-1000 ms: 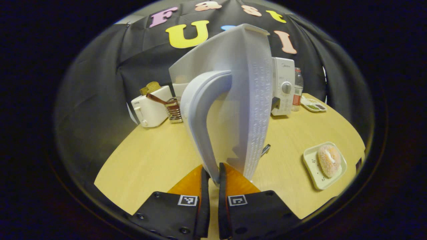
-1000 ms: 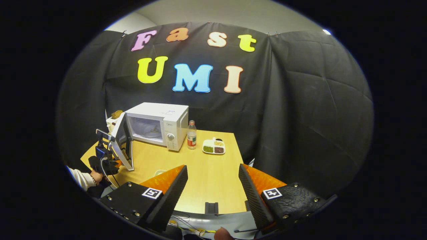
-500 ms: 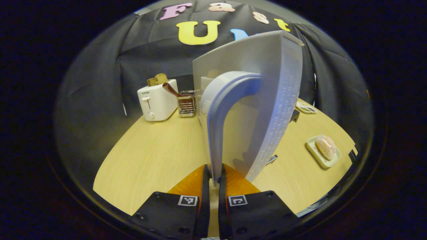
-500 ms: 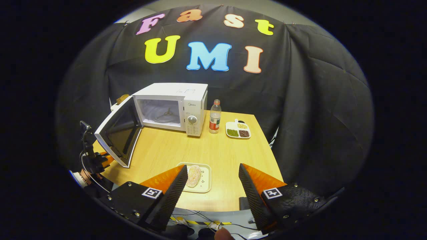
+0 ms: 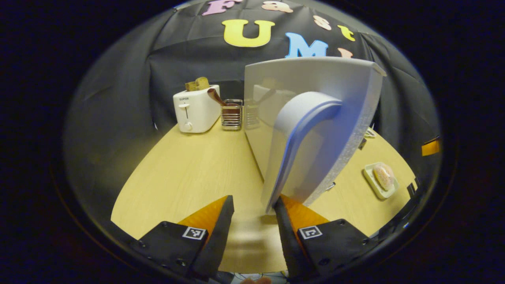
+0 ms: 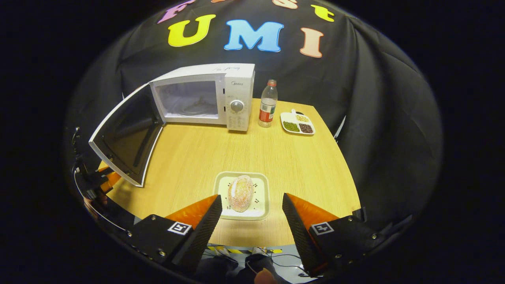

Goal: Open the microwave oven with the left hand, put the food in, and close the microwave oven.

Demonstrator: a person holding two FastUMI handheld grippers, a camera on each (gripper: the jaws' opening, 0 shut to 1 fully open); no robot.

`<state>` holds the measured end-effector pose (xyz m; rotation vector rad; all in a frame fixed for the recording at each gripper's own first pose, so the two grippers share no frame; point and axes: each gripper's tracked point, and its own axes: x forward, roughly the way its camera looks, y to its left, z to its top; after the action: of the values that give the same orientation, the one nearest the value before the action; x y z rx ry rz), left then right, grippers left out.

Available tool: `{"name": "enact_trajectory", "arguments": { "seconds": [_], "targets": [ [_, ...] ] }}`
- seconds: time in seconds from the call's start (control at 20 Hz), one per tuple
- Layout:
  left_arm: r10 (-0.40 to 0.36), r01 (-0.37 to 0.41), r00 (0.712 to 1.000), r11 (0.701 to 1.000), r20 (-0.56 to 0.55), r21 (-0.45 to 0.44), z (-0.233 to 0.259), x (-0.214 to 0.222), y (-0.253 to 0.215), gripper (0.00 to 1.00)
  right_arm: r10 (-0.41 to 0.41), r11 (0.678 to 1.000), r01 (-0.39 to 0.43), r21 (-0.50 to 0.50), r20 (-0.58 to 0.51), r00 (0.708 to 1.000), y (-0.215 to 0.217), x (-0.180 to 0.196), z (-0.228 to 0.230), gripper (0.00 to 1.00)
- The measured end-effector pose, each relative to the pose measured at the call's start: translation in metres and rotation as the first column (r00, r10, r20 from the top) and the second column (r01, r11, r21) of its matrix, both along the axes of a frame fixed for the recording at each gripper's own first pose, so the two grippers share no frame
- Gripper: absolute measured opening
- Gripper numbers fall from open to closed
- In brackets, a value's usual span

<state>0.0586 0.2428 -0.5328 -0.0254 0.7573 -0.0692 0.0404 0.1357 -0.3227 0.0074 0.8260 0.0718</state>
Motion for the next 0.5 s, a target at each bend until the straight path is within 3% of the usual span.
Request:
{"name": "enact_trajectory", "arguments": {
  "seconds": [0.15, 0.25, 0.5],
  "targets": [
    [0.048, -0.05, 0.999, 0.996, 0.023, 0.067, 0.025, -0.03, 0.011, 0.69, 0.056, 0.998, -0.056, 0.006, -0.033, 0.998, 0.015, 0.014, -0.018, 0.93],
    [0.105, -0.108, 0.993, 0.991, 0.047, 0.082, 0.05, -0.052, 0.012, 0.71, 0.094, 0.996, -0.094, 0.005, -0.038, 0.995, 0.024, 0.028, -0.03, 0.87],
    [0.296, -0.3, 0.952, 0.953, 0.081, 0.041, 0.117, -0.094, -0.011, 0.77, 0.181, 0.983, -0.183, 0.0, -0.129, 0.975, 0.033, 0.053, -0.084, 0.88]
  ]
}}
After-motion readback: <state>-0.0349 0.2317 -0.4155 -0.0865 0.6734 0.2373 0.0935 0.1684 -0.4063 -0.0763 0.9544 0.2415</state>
